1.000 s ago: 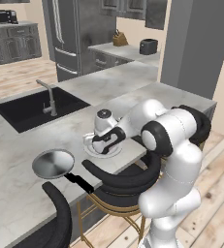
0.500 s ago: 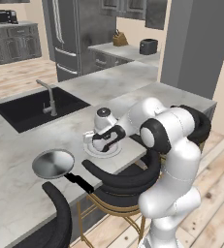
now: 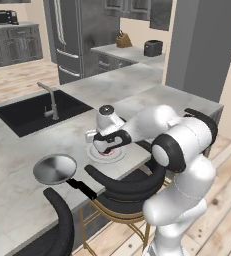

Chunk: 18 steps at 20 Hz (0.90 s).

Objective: Pick up the pan with the steak in it and place it on the dining table. Then place the steak on the plate.

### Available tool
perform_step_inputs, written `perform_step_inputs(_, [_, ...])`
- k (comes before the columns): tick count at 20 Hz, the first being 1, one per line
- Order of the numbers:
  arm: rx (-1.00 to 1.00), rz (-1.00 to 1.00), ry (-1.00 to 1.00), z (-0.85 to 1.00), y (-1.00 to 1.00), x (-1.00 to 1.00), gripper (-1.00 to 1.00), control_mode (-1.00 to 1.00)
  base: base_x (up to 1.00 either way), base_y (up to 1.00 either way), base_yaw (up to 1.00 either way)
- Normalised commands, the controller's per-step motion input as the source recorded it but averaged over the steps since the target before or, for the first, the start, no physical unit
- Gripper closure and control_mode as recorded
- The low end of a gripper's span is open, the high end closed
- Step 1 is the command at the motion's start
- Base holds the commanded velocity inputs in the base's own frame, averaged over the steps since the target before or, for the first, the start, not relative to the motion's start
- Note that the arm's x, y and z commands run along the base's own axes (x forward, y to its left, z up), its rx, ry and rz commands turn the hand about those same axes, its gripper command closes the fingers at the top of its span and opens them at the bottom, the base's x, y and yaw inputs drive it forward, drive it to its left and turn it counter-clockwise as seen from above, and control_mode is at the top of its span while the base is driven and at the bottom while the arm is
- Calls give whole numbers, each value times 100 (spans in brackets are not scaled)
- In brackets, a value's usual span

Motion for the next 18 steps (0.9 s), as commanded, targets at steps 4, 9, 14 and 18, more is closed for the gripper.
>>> perform_step_inputs(4, [15,-3,-17,63,-41,-65,-100,-100,0,0,0])
perform_step_inputs(9, [18,-2,-31,62,-32,-48,-100,-100,0,0,0])
perform_step_inputs(14, [16,-1,-29,36,-23,-42,-100,-100,0,0,0])
perform_step_inputs(18, [1,6,-30,38,0,-60,-100,-100,0,0,0])
